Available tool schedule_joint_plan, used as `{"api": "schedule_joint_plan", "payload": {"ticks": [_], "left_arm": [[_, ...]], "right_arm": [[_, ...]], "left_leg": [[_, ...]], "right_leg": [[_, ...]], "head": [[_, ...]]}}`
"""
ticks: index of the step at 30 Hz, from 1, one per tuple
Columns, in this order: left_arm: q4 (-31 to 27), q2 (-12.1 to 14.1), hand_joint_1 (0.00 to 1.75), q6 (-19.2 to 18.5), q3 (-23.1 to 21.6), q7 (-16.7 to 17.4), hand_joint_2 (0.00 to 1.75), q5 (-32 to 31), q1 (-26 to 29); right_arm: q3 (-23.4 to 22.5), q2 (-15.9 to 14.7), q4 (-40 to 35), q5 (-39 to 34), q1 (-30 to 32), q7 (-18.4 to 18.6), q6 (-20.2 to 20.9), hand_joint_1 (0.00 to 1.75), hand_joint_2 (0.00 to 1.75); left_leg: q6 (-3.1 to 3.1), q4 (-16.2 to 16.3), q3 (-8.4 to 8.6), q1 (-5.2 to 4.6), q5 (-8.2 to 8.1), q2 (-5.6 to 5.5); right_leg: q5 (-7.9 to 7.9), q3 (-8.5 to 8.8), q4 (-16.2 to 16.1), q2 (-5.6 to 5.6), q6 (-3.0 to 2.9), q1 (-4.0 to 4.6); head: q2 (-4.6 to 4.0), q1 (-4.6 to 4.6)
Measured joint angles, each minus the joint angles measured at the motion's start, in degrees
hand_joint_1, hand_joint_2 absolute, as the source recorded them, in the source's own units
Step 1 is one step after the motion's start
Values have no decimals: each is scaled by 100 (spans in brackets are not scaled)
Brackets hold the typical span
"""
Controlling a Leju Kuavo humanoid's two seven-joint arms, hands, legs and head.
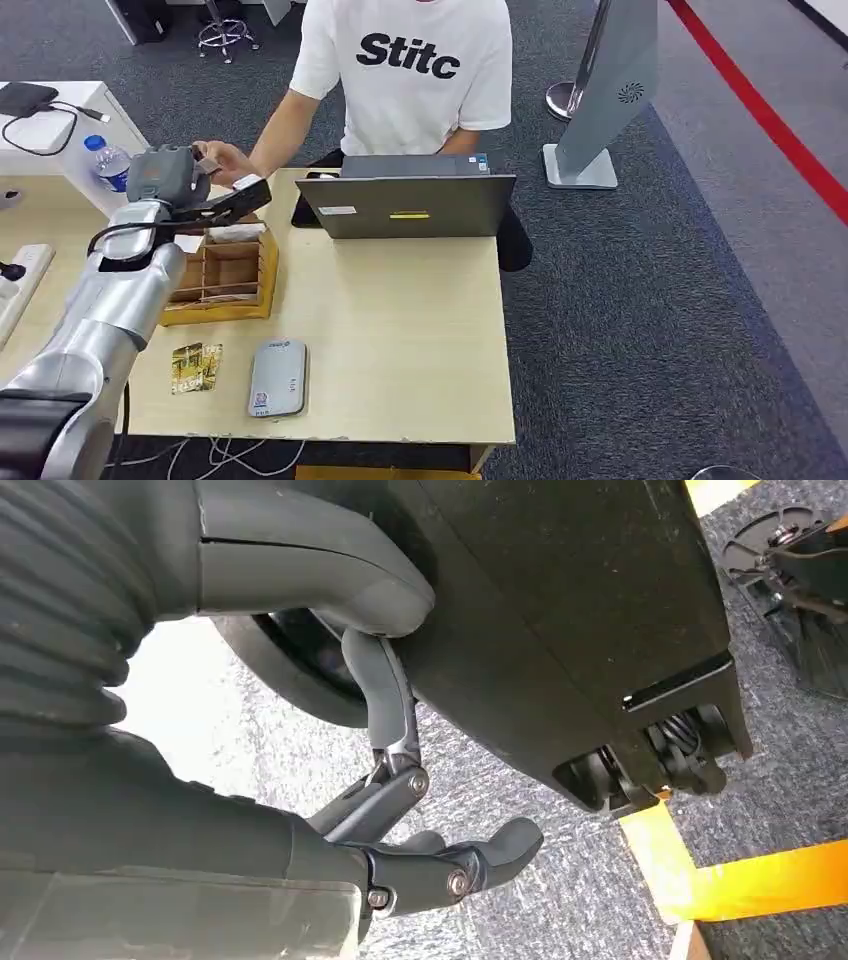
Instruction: Pass the card to the sensor for recognition and then transmit it.
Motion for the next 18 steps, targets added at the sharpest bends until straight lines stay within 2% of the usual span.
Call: {"api": "schedule_joint_plan", "payload": {"ticks": [14, 16, 18], "left_arm": [[9, 0, 175, 0, 0, -18, 175, 15, -30], [9, 0, 175, 70, 0, -191, 175, 149, -28], [-31, 2, 175, 296, 0, -552, 175, 451, 32]], "right_arm": [[4, -39, 0, -417, 13, 0, 0, 0, 175], [4, -42, 0, -417, 16, -15, 0, 0, 175], [4, -44, 0, -417, 17, -26, -4, 0, 175]], "left_leg": [[0, 0, 0, 0, 0, 0], [0, 0, -1, 0, 0, 0], [0, 0, -1, 0, 0, 0]], "right_leg": [[0, 0, 0, 0, 0, 0], [0, 0, 0, 0, 0, 0], [0, 1, 0, -1, 0, 0]], "head": [[0, 0], [0, 0], [2, 0]]}}
